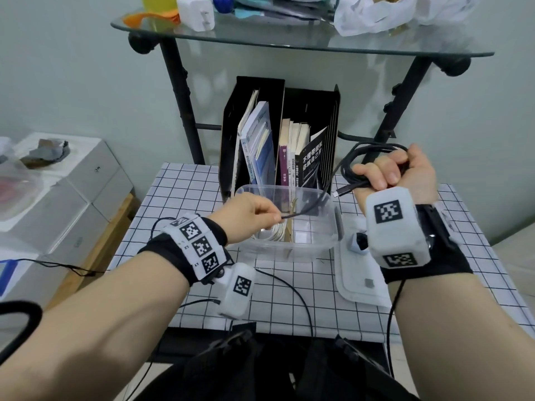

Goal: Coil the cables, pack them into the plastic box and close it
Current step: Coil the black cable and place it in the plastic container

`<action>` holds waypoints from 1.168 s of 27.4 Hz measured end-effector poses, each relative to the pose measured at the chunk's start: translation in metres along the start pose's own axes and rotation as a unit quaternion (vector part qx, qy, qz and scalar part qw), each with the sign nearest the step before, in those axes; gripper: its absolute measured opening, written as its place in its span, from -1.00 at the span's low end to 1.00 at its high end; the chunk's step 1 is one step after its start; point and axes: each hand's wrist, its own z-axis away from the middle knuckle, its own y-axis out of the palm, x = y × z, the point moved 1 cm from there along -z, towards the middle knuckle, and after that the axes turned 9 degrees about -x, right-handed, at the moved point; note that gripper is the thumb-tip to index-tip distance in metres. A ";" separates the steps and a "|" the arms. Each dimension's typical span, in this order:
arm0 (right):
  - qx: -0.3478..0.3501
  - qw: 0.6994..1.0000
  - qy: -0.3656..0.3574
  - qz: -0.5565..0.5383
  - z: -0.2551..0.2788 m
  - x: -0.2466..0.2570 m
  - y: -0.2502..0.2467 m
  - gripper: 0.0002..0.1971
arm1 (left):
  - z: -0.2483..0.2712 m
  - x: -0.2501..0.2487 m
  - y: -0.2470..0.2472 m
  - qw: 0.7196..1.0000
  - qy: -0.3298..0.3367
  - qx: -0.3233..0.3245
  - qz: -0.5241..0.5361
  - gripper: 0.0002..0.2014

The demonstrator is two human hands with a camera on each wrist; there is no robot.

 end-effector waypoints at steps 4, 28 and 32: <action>0.015 0.999 -0.024 0.030 0.003 -0.005 0.000 -0.88 | 0.003 -0.020 0.000 0.998 0.030 0.043 -0.038 -0.86; 0.232 0.803 0.126 0.535 0.023 -0.052 -0.011 -0.43 | -0.002 -0.053 -0.024 0.985 0.110 -0.083 0.108 -0.90; 0.223 0.847 0.151 0.459 0.028 -0.048 -0.009 -0.55 | -0.002 -0.040 -0.022 0.983 0.058 -0.045 0.166 -0.84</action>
